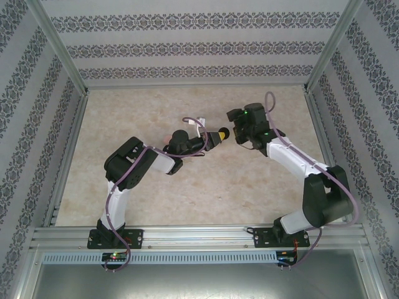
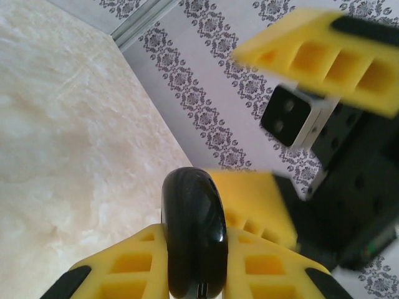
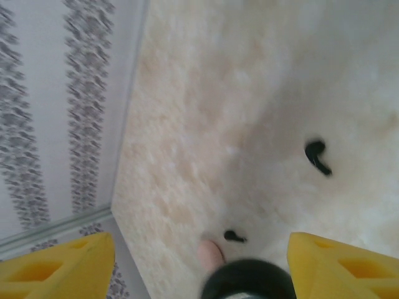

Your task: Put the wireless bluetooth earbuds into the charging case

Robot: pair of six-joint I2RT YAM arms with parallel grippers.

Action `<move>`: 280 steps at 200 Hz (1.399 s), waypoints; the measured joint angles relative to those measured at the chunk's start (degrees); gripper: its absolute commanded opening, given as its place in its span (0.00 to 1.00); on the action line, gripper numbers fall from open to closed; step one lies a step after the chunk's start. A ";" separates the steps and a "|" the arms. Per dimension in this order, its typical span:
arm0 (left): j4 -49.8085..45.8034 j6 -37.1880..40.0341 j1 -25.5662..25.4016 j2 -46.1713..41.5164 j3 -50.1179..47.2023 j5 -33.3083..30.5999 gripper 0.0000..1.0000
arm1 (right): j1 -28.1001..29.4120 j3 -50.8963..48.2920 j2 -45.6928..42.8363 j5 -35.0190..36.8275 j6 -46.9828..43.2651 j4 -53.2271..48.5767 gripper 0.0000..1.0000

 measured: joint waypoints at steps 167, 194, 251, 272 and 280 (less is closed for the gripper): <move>-29.09 12.26 12.11 -16.11 5.07 27.50 0.00 | -5.33 -13.33 -1.75 -31.74 -37.20 27.74 0.68; -31.76 13.51 12.11 -16.22 5.51 28.02 0.00 | -2.69 -12.85 -1.40 -33.29 -39.45 27.78 0.66; -35.08 14.73 12.15 -16.50 6.25 28.33 0.00 | -1.36 -10.34 2.08 -33.62 -40.52 28.15 0.59; -36.02 14.91 12.46 -16.57 6.25 27.89 0.00 | -1.42 -10.12 2.91 -33.59 -40.83 28.48 0.55; -36.50 14.95 12.52 -16.72 6.25 27.63 0.00 | -1.68 -10.16 3.21 -33.62 -40.89 28.61 0.54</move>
